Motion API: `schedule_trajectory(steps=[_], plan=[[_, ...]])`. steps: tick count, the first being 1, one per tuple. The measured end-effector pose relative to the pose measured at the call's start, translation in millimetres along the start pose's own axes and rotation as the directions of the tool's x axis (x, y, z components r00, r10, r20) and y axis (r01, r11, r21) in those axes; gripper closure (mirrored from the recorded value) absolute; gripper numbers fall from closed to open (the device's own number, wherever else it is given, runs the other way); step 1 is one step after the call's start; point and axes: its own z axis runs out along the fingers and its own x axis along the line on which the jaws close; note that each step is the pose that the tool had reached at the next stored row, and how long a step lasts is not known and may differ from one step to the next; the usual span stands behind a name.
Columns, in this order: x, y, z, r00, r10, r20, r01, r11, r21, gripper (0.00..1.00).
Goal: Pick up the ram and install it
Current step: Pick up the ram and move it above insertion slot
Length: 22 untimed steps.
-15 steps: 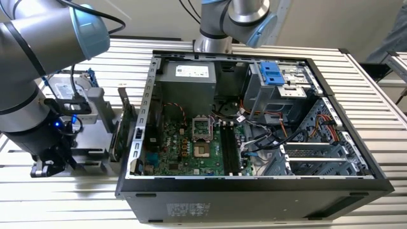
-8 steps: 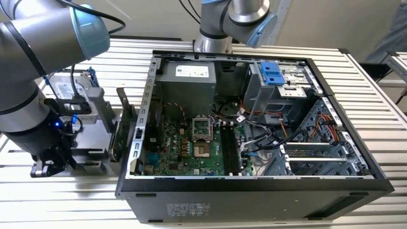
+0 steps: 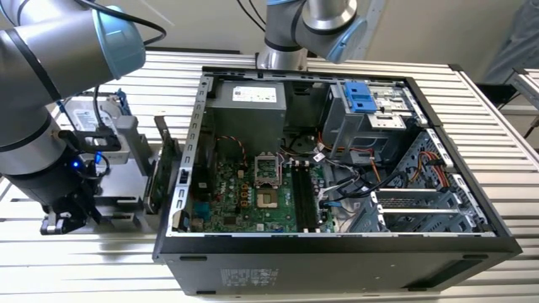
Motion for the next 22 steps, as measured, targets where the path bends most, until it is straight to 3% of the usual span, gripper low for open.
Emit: schedule_trajectory(steps=[8,22], plan=[[-0.1,-0.1,-1.0,1.0000,0.000,0.0007,0.000,1.0000,0.0007,1.00],[-0.1,0.1,-18.6,1.0000,0.000,0.0000,0.000,1.0000,0.0000,1.00]])
